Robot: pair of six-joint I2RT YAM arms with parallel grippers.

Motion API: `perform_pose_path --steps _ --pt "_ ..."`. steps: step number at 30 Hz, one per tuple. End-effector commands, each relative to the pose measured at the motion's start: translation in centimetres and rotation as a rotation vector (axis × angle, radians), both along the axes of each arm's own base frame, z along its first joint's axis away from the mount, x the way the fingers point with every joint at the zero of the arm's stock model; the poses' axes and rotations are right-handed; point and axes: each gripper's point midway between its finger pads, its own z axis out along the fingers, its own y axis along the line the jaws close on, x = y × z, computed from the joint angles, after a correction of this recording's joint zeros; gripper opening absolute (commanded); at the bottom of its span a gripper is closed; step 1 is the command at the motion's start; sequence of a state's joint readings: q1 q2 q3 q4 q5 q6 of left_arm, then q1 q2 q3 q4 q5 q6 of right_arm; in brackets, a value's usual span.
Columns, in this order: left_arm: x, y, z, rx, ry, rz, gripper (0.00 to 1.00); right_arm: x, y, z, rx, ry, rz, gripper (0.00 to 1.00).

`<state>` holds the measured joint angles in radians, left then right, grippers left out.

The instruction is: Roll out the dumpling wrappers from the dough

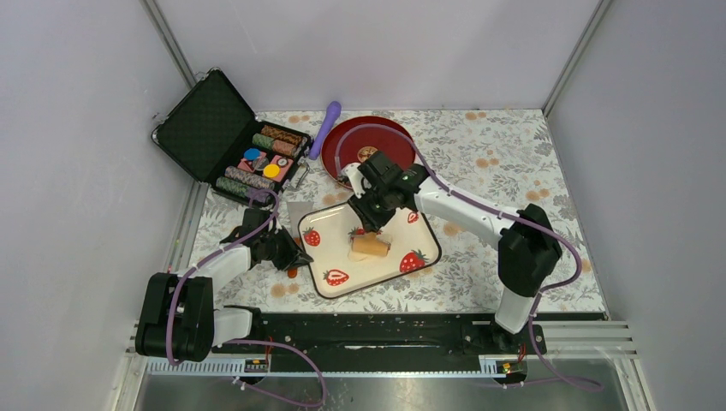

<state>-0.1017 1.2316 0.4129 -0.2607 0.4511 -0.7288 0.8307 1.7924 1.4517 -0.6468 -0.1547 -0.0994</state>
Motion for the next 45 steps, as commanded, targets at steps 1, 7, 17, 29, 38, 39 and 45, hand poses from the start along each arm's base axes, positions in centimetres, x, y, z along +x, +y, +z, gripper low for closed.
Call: perform_pose_path --steps 1,7,17,29,38,39,45 --pt "-0.5 1.9 -1.4 0.103 0.045 0.046 0.00 0.0 -10.6 -7.4 -0.467 0.113 -0.115 0.00" --pt "-0.5 1.9 -1.3 0.103 0.045 0.049 0.00 0.5 -11.7 -7.7 -0.498 0.117 -0.133 0.00" --pt "-0.6 2.0 -1.2 0.104 0.042 0.049 0.00 1.9 -12.3 -6.0 -0.440 0.097 -0.208 0.00" --pt "-0.6 1.9 -1.1 0.098 0.034 0.050 0.00 5.7 -8.8 8.4 -0.075 -0.134 -0.457 0.00" --pt "-0.6 1.9 -1.2 0.096 0.035 0.047 0.00 1.3 -4.0 8.3 0.102 0.077 -0.446 0.00" --pt "-0.6 1.8 -1.2 0.095 0.035 0.046 0.00 1.0 -3.4 8.1 0.118 0.090 -0.443 0.00" --pt "-0.6 1.8 -1.2 0.093 0.035 0.046 0.00 1.0 -1.6 6.7 0.160 0.062 -0.437 0.00"
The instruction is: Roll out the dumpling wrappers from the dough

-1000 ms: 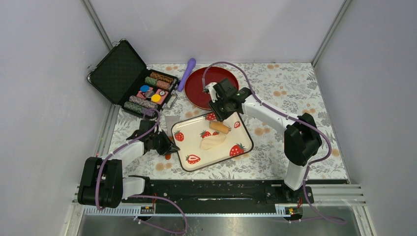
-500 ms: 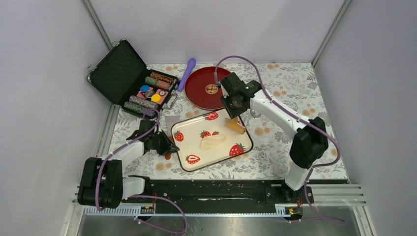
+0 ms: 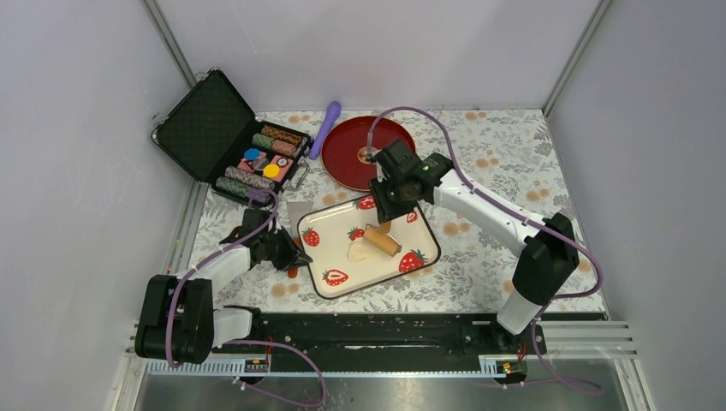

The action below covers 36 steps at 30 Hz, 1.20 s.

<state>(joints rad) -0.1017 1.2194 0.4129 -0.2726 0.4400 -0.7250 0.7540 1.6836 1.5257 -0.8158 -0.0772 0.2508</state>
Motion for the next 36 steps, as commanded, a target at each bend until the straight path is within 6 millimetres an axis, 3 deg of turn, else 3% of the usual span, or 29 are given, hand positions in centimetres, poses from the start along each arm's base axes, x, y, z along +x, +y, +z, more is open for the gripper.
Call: perform_pose_path --steps 1,11,17,23,36 --pt "-0.6 1.6 -1.2 0.081 0.038 0.043 0.00 0.6 2.0 1.4 0.099 -0.058 -0.030 0.00" --pt "-0.6 1.6 -1.3 0.083 0.041 0.039 0.00 2.6 4.0 -0.1 0.151 -0.118 -0.001 0.00" --pt "-0.7 1.6 -1.3 0.081 0.042 0.033 0.00 3.1 4.1 -2.3 0.175 -0.121 -0.012 0.00" --pt "-0.7 1.5 -1.2 0.079 0.044 0.028 0.00 2.1 2.3 -5.9 0.118 -0.069 0.027 0.00" --pt "-0.6 1.6 -1.2 0.082 0.043 0.030 0.00 -1.6 -0.2 -10.2 0.048 0.042 0.119 0.00"
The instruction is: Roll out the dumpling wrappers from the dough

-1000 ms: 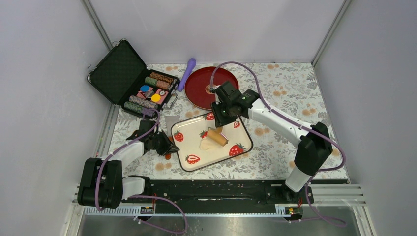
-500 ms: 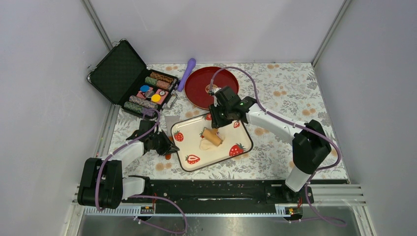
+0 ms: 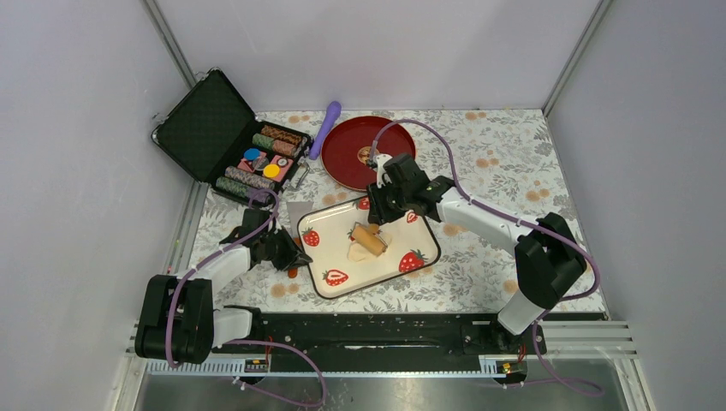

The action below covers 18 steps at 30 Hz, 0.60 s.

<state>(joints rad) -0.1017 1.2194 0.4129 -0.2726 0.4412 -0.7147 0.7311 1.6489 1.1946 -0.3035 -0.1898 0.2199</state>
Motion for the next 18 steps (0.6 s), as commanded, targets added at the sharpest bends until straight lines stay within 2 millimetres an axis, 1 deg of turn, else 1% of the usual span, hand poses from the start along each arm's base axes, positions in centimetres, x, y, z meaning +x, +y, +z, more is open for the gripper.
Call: perform_pose_path --steps 1,6,15,18 --pt "-0.6 1.6 -1.2 0.080 0.048 0.039 0.00 -3.6 -3.1 -5.7 -0.168 0.158 0.066 0.00" --pt "-0.6 1.6 -1.1 0.080 0.046 0.041 0.00 -5.8 -3.5 -7.6 -0.216 0.301 0.144 0.00" --pt "-0.4 1.5 -1.1 0.077 0.045 0.046 0.00 -7.7 -4.7 -8.9 -0.235 0.352 0.174 0.00" --pt "-0.4 1.5 -1.0 0.077 0.043 0.048 0.00 -8.8 -4.9 -9.4 -0.227 0.389 0.199 0.00"
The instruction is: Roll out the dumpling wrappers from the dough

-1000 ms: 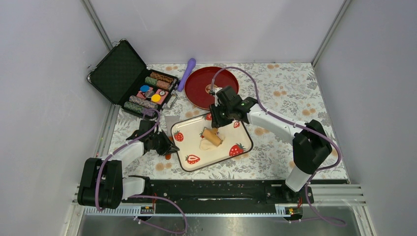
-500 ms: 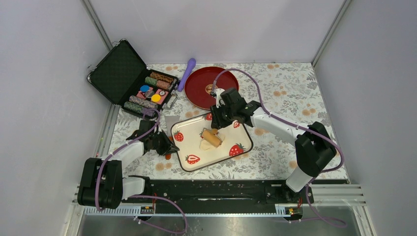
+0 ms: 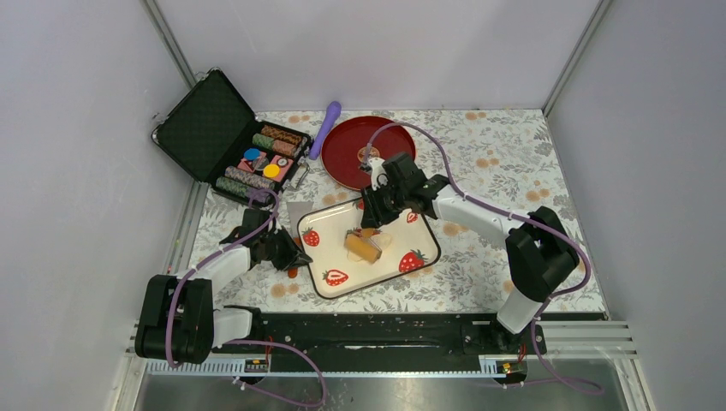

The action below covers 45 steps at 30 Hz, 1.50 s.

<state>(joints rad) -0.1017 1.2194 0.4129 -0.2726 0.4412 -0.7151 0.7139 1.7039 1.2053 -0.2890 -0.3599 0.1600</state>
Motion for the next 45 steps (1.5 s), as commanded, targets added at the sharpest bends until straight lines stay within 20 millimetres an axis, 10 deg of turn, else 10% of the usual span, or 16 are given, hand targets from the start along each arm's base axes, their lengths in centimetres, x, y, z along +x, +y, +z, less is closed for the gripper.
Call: perform_pose_path --steps 1,12,23,30,45 --pt "-0.4 1.5 -1.0 0.077 0.042 0.048 0.00 -8.0 -6.4 -8.7 -0.305 0.310 0.094 0.00" --pt "-0.5 1.5 -1.0 0.073 0.035 0.053 0.00 -9.2 -6.6 -9.0 -0.303 0.372 0.108 0.00" --pt "-0.7 1.5 -1.0 0.072 0.035 0.050 0.00 -2.2 -3.8 4.4 -0.062 0.047 -0.072 0.00" --pt "-0.7 1.5 -1.0 0.072 0.038 0.049 0.00 1.2 -3.9 8.8 0.033 -0.051 -0.270 0.00" --pt "-0.6 1.3 -0.9 0.061 0.035 0.047 0.00 3.6 -4.4 7.2 0.184 -0.112 -0.619 0.00"
